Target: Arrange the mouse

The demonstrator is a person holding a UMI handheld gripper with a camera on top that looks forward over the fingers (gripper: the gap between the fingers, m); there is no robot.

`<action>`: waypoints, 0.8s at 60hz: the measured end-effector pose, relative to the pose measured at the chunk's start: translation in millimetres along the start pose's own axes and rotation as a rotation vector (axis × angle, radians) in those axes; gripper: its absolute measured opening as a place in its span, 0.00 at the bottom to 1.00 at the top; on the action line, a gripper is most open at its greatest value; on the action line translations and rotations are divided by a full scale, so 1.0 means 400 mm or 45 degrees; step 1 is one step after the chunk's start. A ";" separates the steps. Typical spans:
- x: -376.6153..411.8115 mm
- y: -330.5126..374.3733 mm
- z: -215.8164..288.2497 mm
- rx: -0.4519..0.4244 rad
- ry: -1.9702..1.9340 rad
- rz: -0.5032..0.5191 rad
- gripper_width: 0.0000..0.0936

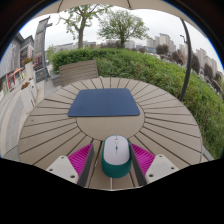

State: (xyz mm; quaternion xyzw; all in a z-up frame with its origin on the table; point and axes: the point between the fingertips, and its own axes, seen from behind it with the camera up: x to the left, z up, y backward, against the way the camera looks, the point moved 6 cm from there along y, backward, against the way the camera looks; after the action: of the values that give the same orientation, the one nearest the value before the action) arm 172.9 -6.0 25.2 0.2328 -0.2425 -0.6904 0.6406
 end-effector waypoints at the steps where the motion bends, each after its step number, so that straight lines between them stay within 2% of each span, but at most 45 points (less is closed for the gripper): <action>1: 0.000 -0.002 0.001 0.004 0.007 0.001 0.58; 2: -0.001 -0.003 0.001 0.011 0.026 -0.002 0.46; 7: -0.006 -0.008 0.023 0.060 0.094 -0.027 0.43; 11: -0.004 -0.027 0.103 0.044 -0.001 -0.021 0.43; 17: 0.030 -0.014 0.285 -0.051 -0.026 0.026 0.43; 25: 0.058 -0.152 0.480 -0.144 -0.031 0.062 0.43; 29: 0.064 -0.248 0.511 -0.141 -0.023 0.038 0.43; 37: 0.053 -0.432 0.445 -0.007 -0.053 -0.021 0.44; 43: 0.051 -0.473 0.390 0.085 -0.070 -0.006 0.54; 45: 0.051 -0.474 0.396 0.047 -0.057 -0.002 0.58; 48: 0.037 -0.459 0.397 0.041 -0.024 -0.036 0.82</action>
State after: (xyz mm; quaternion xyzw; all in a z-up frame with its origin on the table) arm -70.2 -3.6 31.8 0.2401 -0.2564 -0.6976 0.6245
